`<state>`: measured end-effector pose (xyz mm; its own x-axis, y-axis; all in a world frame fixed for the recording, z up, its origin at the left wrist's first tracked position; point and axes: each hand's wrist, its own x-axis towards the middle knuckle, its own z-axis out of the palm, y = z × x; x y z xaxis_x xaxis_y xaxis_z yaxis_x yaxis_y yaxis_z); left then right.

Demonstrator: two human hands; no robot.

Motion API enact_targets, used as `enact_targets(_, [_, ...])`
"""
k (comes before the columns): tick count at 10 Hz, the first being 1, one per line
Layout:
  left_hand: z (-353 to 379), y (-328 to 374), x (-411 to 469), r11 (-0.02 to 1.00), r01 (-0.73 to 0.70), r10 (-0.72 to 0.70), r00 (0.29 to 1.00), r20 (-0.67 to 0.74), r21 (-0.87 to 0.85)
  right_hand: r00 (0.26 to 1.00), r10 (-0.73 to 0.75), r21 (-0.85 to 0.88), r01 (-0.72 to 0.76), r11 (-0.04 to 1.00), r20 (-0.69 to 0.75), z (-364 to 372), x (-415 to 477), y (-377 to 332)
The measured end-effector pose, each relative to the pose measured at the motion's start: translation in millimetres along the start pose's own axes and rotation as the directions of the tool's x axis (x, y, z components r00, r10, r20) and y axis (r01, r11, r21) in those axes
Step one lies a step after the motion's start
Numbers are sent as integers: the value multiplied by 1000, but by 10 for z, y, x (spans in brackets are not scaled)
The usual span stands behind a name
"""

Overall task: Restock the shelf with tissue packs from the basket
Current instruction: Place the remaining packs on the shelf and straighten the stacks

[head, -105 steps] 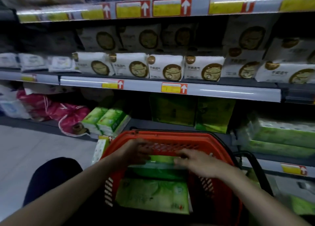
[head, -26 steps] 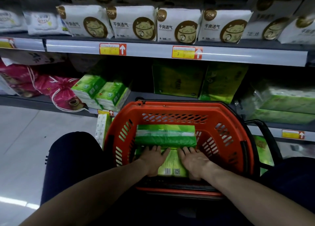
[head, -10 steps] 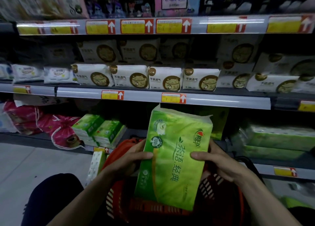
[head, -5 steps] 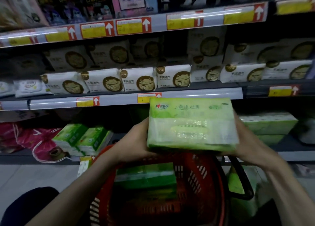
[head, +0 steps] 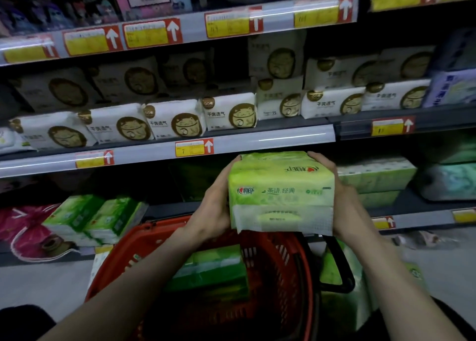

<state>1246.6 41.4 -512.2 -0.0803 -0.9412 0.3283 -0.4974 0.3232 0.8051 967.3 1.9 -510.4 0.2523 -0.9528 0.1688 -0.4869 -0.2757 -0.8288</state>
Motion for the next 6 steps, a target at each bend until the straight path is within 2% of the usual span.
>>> enact_targets(1, [123,-128,79,979,192,-185,978,-93,70,997,73,-72,-72,995,3,113,152,155])
enact_targets(2, [145,-238,85,978,85,-68,993,-94,192,993,108,81,-111,991,42,230,165,212])
enact_targets(3, [232,-371,209,959,115,-78,986,-147,258,977,154,208,-183,961,148,290,233,378])
enact_targets(4, [289,-452,364,919,187,-146,979,-142,348,950,247,321,-298,899,189,308,350,416])
enact_targets(5, [383,-516,485,888,242,-241,969,-54,391,930,317,432,-367,823,186,393,500,482])
enact_targets(6, [450,-635,595,866,276,-302,953,-4,416,917,351,459,-399,794,190,454,642,542])
